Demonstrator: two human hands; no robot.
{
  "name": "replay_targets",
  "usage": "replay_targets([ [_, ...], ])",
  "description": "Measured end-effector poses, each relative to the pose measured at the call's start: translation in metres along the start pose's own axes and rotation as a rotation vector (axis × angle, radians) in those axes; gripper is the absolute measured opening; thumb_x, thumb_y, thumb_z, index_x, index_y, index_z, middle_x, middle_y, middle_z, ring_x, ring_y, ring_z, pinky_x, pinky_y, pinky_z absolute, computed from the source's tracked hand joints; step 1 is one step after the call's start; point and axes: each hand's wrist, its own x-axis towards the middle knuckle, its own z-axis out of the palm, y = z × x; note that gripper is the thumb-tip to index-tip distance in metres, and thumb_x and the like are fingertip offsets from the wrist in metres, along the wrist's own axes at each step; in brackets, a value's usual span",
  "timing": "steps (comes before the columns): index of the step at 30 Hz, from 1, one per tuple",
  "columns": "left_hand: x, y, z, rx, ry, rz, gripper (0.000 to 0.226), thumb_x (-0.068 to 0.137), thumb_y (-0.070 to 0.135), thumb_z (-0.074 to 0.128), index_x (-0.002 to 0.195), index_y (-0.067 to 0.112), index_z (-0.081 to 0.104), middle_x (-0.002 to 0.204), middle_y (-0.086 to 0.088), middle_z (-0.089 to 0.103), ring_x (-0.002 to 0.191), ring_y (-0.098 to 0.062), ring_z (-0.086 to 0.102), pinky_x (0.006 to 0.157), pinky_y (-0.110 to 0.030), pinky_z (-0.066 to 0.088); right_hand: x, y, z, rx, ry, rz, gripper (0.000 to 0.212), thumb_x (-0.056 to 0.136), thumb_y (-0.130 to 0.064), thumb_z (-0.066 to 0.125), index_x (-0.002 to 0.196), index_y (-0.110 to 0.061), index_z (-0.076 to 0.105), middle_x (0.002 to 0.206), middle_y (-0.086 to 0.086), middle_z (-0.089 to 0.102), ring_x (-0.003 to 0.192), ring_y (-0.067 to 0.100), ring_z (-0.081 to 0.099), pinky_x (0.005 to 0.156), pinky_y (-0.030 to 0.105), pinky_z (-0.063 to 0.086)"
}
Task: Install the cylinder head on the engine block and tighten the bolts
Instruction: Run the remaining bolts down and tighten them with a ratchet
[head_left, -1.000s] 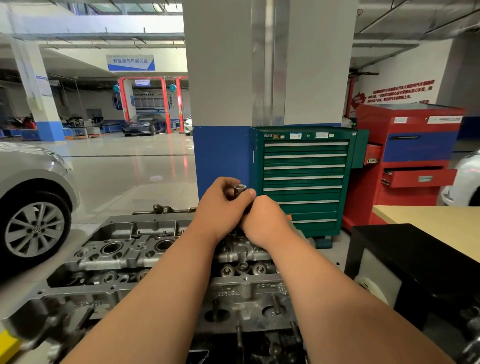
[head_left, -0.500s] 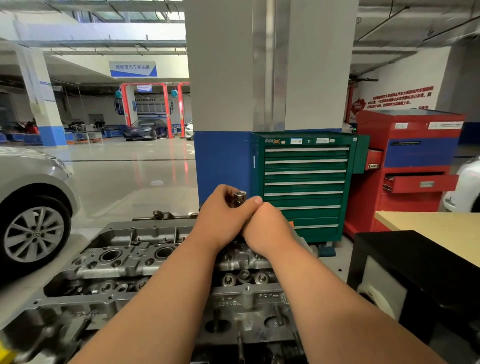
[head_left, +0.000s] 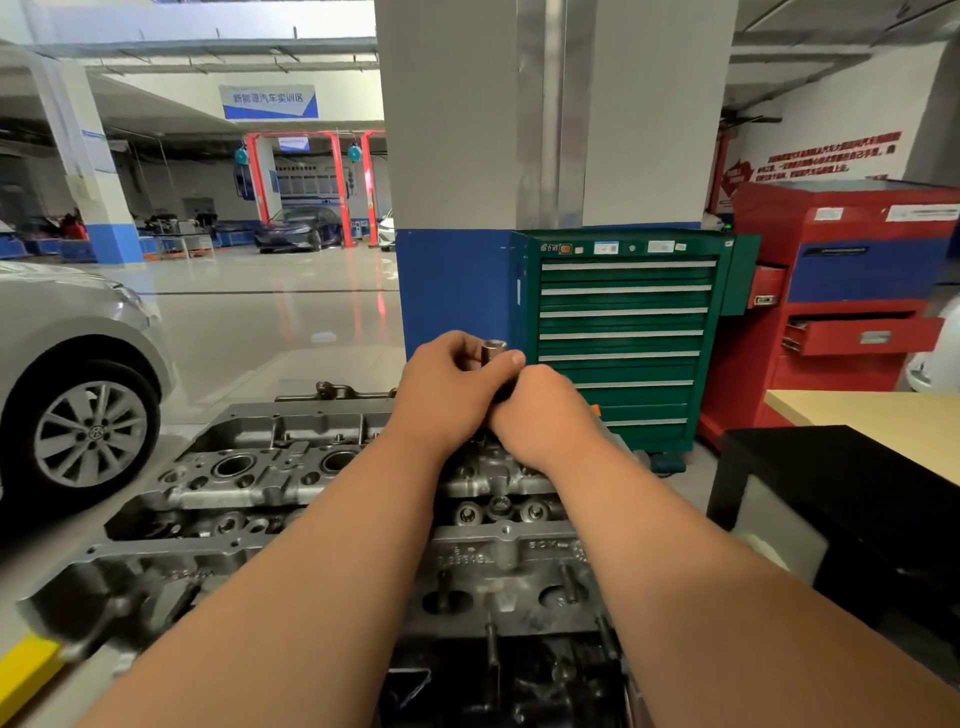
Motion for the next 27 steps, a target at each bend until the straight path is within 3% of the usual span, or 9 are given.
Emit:
replay_targets([
  [2,0.0014,-0.0006,-0.0022,-0.008,0.008,0.020,0.017,0.082,0.032,0.073,0.078,0.016,0.069,0.081,-0.001,0.072,0.083,-0.019,0.068,0.085,-0.041,0.054,-0.0001,0.0019,-0.0016,0.037,-0.057,-0.048,0.014,0.085,-0.021,0.053,0.080,-0.014,0.064,0.068,0.003,0.062,0.063,0.024,0.056,0.048,0.026,0.033],
  [4,0.0022,-0.0013,-0.0042,-0.021,-0.018,0.029,0.013,0.086,0.030,0.069,0.096,0.022,0.072,0.088,0.005,0.073,0.088,-0.010,0.067,0.090,-0.036,0.053,0.0006,0.0040,-0.0019,0.058,-0.070,-0.069,0.016,0.086,-0.022,0.055,0.083,-0.012,0.066,0.073,0.007,0.066,0.069,0.028,0.059,0.049,0.027,0.034],
  [7,0.0018,-0.0017,-0.0025,-0.066,-0.062,-0.013,0.042,0.089,0.035,0.064,0.128,0.024,0.056,0.082,0.010,0.070,0.086,-0.003,0.066,0.089,-0.032,0.052,0.0031,0.0061,0.0009,0.061,-0.012,-0.043,0.017,0.085,-0.022,0.059,0.070,-0.014,0.059,0.068,0.005,0.061,0.065,0.028,0.055,0.049,0.028,0.035],
  [10,0.0007,-0.0017,0.0017,-0.050,-0.028,-0.033,0.033,0.081,0.042,0.072,0.104,0.023,0.057,0.083,0.011,0.067,0.085,-0.011,0.065,0.084,-0.035,0.053,0.0037,0.0050,0.0036,0.040,0.036,0.024,0.019,0.085,-0.021,0.056,0.067,-0.017,0.053,0.065,0.000,0.055,0.058,0.018,0.048,0.046,0.024,0.028],
  [13,0.0020,-0.0027,0.0003,-0.004,0.028,0.011,0.026,0.079,0.034,0.076,0.084,0.013,0.062,0.084,-0.003,0.070,0.083,-0.020,0.067,0.078,-0.037,0.054,0.0023,0.0037,0.0029,0.034,-0.018,-0.003,0.012,0.084,-0.022,0.053,0.076,-0.016,0.059,0.068,0.000,0.059,0.060,0.016,0.051,0.048,0.025,0.028],
  [18,0.0030,-0.0044,-0.0036,-0.062,-0.046,0.037,0.005,0.086,0.027,0.069,0.091,0.024,0.068,0.085,0.006,0.071,0.080,-0.006,0.066,0.078,-0.025,0.050,0.0035,0.0053,0.0009,0.118,-0.047,-0.075,0.013,0.085,-0.018,0.059,0.082,-0.009,0.067,0.072,0.010,0.066,0.072,0.032,0.061,0.060,0.038,0.048],
  [20,0.0015,-0.0039,0.0000,-0.085,-0.065,-0.002,0.016,0.086,0.034,0.068,0.099,0.026,0.064,0.091,0.006,0.069,0.085,-0.008,0.066,0.079,-0.027,0.051,0.0038,0.0058,0.0025,0.069,-0.001,-0.043,0.013,0.085,-0.019,0.059,0.073,-0.014,0.063,0.067,0.005,0.061,0.064,0.028,0.057,0.049,0.031,0.040],
  [23,0.0024,-0.0042,0.0028,-0.016,-0.007,-0.005,0.031,0.077,0.041,0.075,0.091,0.017,0.061,0.090,0.001,0.069,0.084,-0.015,0.065,0.075,-0.032,0.052,0.0030,0.0037,0.0043,0.027,0.045,0.031,0.015,0.084,-0.018,0.054,0.069,-0.016,0.056,0.065,0.000,0.057,0.057,0.017,0.050,0.046,0.024,0.029],
  [27,0.0044,-0.0037,-0.0037,-0.074,-0.051,0.010,0.012,0.083,0.027,0.073,0.082,0.016,0.070,0.085,0.004,0.072,0.081,-0.010,0.067,0.076,-0.030,0.053,0.0021,0.0043,0.0016,0.067,-0.055,-0.052,0.012,0.083,-0.019,0.055,0.077,-0.013,0.063,0.065,0.004,0.063,0.059,0.024,0.056,0.047,0.030,0.037],
])
